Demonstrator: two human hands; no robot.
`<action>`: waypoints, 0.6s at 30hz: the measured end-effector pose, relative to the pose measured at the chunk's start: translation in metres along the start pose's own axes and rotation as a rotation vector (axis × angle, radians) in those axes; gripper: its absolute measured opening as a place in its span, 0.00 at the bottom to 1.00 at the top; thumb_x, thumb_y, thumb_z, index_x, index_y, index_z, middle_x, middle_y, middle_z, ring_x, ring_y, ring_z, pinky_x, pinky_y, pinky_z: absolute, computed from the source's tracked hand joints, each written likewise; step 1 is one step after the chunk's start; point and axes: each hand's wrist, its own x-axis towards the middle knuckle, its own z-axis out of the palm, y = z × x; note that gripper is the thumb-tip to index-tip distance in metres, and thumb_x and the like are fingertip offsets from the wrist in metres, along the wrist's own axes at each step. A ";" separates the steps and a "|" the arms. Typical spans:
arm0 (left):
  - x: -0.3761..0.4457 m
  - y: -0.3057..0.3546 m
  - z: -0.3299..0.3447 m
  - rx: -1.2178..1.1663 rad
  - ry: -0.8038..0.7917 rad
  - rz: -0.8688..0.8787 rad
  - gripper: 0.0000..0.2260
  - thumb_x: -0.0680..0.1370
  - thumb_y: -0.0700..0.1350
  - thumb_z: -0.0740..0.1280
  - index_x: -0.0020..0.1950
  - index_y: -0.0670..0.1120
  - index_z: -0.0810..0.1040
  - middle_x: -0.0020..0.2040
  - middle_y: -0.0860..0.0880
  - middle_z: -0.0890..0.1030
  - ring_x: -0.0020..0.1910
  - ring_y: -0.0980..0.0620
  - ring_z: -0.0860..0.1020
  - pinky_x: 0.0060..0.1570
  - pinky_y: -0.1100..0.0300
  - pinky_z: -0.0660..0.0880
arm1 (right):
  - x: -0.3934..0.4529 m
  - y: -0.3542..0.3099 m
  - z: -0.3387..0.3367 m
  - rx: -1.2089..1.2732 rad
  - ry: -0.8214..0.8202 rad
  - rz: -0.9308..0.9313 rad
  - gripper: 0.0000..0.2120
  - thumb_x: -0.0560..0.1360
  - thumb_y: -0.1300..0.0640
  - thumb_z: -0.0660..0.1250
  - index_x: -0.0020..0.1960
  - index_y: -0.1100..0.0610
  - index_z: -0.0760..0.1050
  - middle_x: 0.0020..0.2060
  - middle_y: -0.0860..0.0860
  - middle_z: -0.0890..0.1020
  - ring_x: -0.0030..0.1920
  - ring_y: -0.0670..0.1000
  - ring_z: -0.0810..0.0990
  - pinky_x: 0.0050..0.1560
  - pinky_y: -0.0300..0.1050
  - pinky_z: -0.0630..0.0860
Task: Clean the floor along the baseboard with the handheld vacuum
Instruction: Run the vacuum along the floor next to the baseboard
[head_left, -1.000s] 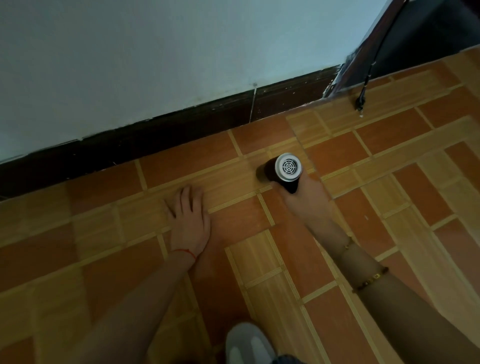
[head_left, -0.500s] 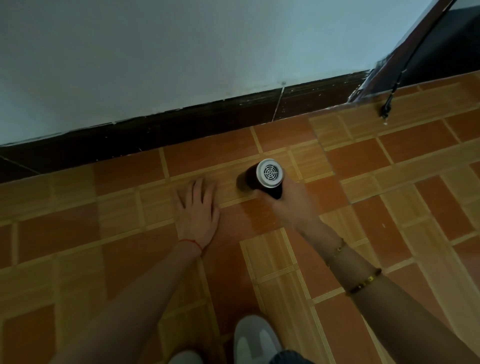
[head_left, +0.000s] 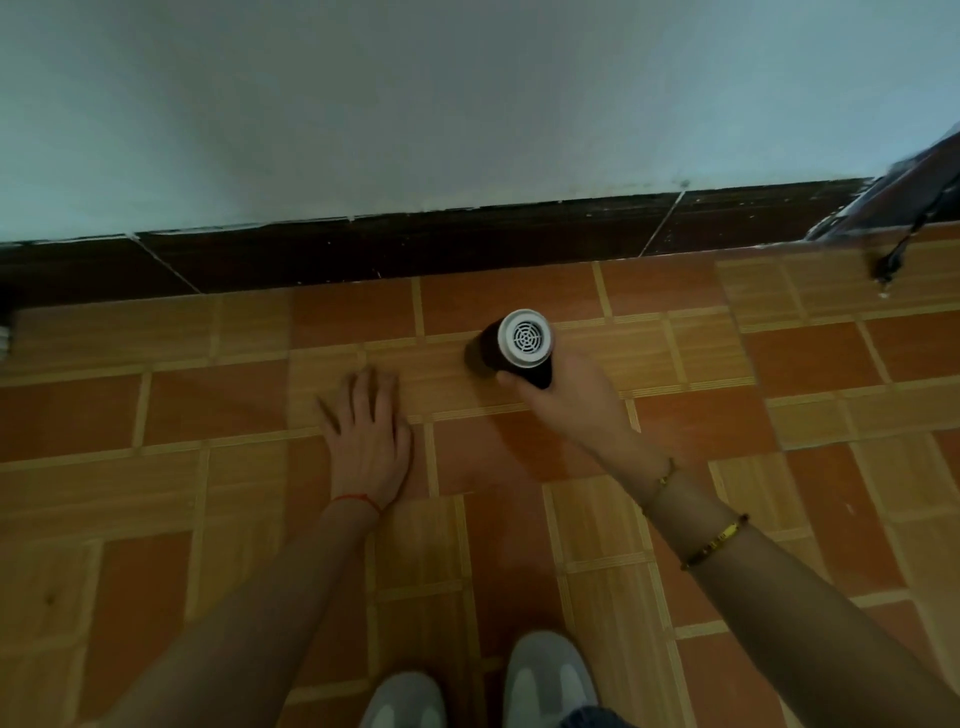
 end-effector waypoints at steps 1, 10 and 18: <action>-0.001 -0.001 0.001 -0.021 0.007 -0.015 0.27 0.80 0.53 0.49 0.78 0.48 0.62 0.78 0.41 0.63 0.79 0.39 0.57 0.73 0.27 0.47 | 0.002 -0.003 0.004 -0.022 -0.023 -0.020 0.30 0.73 0.39 0.67 0.70 0.51 0.67 0.56 0.48 0.82 0.56 0.51 0.80 0.50 0.46 0.77; -0.001 -0.001 0.002 -0.060 0.068 -0.030 0.25 0.79 0.52 0.54 0.76 0.48 0.65 0.77 0.43 0.64 0.78 0.41 0.57 0.75 0.30 0.45 | 0.033 -0.014 -0.007 -0.045 0.183 0.034 0.31 0.75 0.43 0.68 0.73 0.54 0.63 0.59 0.53 0.81 0.56 0.56 0.80 0.51 0.53 0.78; 0.000 -0.002 0.001 -0.075 0.080 -0.027 0.25 0.79 0.51 0.57 0.76 0.49 0.65 0.77 0.44 0.65 0.78 0.42 0.58 0.74 0.29 0.48 | 0.050 -0.043 0.022 -0.021 -0.031 -0.093 0.34 0.74 0.41 0.68 0.74 0.51 0.61 0.60 0.52 0.81 0.58 0.55 0.80 0.54 0.51 0.79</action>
